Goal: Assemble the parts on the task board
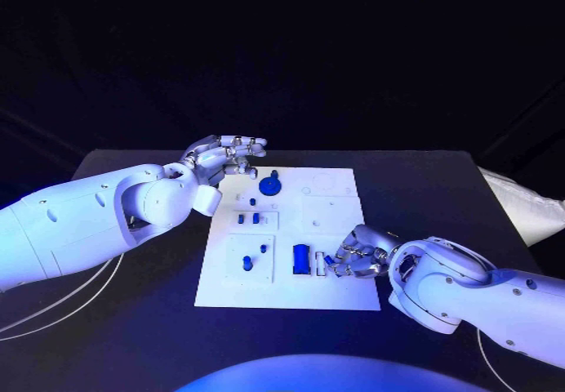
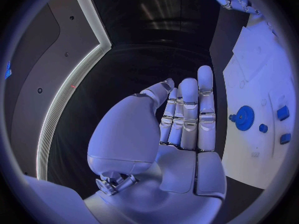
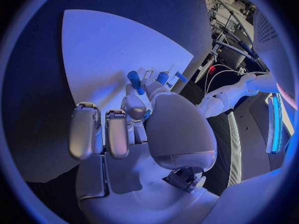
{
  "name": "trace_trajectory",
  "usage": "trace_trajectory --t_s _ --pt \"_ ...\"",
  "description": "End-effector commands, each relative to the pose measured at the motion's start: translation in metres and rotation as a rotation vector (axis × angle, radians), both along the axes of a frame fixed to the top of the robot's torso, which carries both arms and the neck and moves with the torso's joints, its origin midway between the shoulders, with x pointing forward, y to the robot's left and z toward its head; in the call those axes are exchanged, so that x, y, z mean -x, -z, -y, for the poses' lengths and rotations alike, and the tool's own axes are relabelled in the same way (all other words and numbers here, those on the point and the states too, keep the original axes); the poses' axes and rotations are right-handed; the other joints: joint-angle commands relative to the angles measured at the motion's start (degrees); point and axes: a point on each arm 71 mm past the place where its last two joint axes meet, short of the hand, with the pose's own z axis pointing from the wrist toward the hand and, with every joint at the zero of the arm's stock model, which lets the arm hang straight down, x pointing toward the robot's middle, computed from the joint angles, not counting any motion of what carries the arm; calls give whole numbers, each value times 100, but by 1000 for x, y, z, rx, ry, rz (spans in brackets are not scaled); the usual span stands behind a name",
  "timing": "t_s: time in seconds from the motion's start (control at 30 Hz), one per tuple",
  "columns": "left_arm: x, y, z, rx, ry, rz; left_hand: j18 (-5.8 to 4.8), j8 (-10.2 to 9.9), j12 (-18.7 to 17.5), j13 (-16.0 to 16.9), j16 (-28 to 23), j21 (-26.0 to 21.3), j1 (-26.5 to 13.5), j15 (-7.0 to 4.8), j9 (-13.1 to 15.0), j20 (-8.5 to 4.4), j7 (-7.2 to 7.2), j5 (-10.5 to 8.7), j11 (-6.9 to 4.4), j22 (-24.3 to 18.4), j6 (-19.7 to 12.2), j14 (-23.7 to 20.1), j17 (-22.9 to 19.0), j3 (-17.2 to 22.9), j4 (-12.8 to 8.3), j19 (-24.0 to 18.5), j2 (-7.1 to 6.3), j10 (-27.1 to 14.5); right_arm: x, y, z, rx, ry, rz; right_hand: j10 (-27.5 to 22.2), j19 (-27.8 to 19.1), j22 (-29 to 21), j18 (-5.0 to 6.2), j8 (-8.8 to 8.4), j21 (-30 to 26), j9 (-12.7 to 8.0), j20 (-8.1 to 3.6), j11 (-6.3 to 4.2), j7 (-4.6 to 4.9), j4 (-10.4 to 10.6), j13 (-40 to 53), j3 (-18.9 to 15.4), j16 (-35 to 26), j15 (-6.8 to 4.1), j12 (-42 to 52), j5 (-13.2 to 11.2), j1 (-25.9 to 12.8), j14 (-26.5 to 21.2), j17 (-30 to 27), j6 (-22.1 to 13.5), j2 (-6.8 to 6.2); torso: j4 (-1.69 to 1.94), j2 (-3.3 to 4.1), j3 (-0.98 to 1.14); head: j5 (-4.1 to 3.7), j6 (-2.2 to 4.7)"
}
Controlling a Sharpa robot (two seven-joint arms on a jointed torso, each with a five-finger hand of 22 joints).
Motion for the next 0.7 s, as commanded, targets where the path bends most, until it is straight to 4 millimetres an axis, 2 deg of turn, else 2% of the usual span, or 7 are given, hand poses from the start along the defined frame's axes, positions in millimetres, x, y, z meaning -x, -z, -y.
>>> trace_trajectory --t_s 0.03,0.47,0.7 --pt "1 -1 3 5 25 8 96 19 17 3 8 -28 -35 8 -1 36 -4 26 -2 -7 -53 -47 -5 -6 -31 5 7 -28 -1 2 -2 -38 29 -31 32 49 7 -107 31 40 61 -8 7 -5 83 17 -8 40 -28 37 36 -114 445 596 30 -3 5 3 0 5 -3" --pt "2 -1 4 5 29 6 97 27 25 4 16 -27 -23 7 0 35 -4 26 -3 -6 -58 -46 1 -1 -43 5 9 -33 -5 5 -11 -44 25 -24 55 53 35 -111 50 55 95 -2 13 -4 314 82 -89 44 -22 94 32 -454 443 599 44 -26 2 -3 -10 29 14" --pt "1 -1 4 5 31 5 97 27 25 4 16 -27 -23 7 0 35 -4 26 -3 -6 -58 -46 1 -1 -43 5 9 -33 -5 5 -14 -33 3 -34 62 53 41 -112 56 58 107 0 15 -3 375 101 -138 49 -21 109 69 -540 443 606 49 -36 -4 -1 1 51 9"
